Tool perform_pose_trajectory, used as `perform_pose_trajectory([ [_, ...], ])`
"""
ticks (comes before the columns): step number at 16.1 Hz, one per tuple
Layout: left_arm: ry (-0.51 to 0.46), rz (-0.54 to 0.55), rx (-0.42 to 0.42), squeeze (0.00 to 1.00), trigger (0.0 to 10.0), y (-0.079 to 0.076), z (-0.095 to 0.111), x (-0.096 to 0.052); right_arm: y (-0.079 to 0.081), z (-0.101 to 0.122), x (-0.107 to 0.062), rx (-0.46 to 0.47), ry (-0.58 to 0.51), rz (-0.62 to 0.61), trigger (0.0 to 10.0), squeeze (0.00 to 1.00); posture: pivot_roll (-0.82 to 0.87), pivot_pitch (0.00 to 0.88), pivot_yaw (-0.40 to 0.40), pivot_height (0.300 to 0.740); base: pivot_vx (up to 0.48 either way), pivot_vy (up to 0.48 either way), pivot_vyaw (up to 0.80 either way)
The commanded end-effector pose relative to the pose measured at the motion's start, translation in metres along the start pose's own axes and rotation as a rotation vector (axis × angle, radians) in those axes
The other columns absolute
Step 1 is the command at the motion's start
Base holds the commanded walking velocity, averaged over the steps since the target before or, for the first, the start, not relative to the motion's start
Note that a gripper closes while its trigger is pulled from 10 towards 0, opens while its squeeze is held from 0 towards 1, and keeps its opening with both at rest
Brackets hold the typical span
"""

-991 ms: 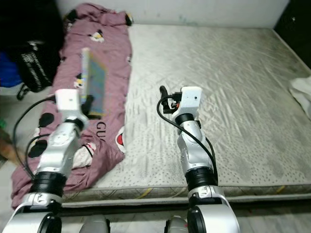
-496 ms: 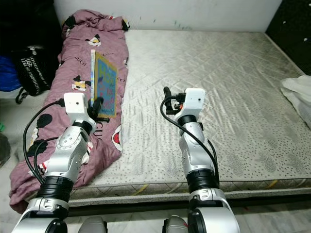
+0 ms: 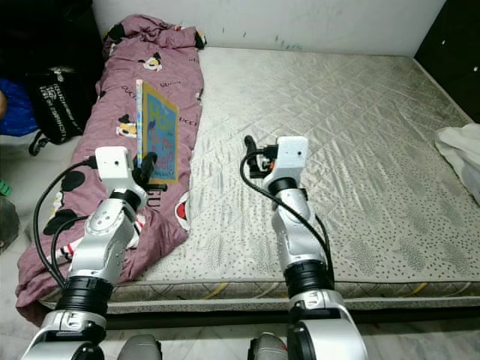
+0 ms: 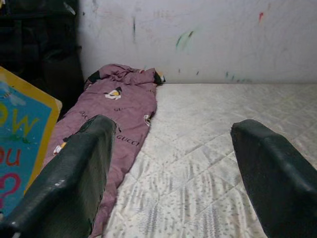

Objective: Clean up the room

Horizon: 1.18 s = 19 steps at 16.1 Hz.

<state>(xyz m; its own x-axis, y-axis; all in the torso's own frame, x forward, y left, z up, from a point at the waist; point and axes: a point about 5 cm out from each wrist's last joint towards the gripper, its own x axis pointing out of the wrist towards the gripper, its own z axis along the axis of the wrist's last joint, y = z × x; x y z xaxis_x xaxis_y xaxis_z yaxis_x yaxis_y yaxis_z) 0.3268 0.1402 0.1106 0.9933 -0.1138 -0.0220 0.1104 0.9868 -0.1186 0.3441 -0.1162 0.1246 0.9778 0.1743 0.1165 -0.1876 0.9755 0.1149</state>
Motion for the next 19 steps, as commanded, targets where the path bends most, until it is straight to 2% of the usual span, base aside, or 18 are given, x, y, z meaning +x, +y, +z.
perform_pose_trajectory([
  [1,-0.057,-0.009,-0.002,0.0,10.0,-0.0008,0.0119,0.001,0.0002,0.0003,0.0015,-0.004,0.01,0.005,10.0,0.0,0.06,0.028,-0.07,0.74,0.0,-0.247,0.0],
  [12,-0.052,-0.026,-0.021,0.0,10.0,-0.0062,0.0119,0.0044,-0.001,0.0011,0.002,-0.013,0.009,0.006,10.0,0.0,0.05,0.017,-0.067,0.74,0.0,-0.318,0.0],
  [19,-0.046,-0.019,-0.026,0.0,10.0,-0.006,0.008,0.0026,-0.0062,0.0024,0.0015,-0.034,0.006,0.009,10.0,0.0,0.05,0.006,-0.07,0.74,0.0,-0.48,0.0],
])
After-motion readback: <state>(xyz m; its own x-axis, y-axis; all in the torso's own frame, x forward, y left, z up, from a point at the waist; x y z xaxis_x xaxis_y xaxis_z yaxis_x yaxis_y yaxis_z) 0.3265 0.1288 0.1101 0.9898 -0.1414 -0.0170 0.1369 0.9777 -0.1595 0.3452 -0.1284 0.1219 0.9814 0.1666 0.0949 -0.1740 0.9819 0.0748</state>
